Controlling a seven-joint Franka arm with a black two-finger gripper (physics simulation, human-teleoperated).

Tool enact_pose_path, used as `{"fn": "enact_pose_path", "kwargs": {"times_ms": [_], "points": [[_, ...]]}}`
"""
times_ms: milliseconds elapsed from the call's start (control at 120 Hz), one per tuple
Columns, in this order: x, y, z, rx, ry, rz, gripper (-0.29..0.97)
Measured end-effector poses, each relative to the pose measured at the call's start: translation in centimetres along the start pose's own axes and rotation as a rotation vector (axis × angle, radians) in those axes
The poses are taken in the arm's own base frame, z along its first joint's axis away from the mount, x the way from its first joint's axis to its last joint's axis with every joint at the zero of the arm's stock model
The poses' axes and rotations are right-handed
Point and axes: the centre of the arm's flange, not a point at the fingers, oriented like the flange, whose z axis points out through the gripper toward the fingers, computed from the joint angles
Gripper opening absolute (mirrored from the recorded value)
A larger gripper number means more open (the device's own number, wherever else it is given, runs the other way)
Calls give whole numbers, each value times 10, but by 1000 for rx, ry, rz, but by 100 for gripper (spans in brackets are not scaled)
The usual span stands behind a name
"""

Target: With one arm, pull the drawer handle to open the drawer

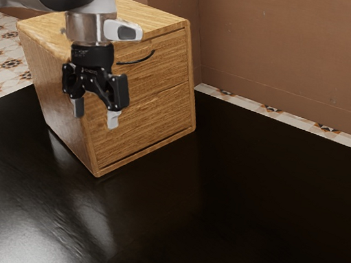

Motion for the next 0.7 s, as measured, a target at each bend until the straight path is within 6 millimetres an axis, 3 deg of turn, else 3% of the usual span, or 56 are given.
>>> {"fn": "enact_pose_path", "kwargs": {"times_ms": [92, 192, 208, 275, 308, 342, 475, 525, 617, 700], "points": [[10, -19, -8, -37, 95, -25, 68], [15, -21, -18, -53, 167, -25, 68], [11, -20, -27, -54, 192, -23, 68], [-36, -14, -111, -53, 398, -3, 68], [-50, -7, -131, -59, 451, 14, 68], [-53, 1, -138, -73, 469, 31, 68], [-39, 12, -135, -97, 497, 48, 68], [-20, 19, -125, -102, 507, 66, 68], [30, 54, -92, -99, 502, 138, 68], [52, 74, -80, -103, 536, 183, 68]]}}
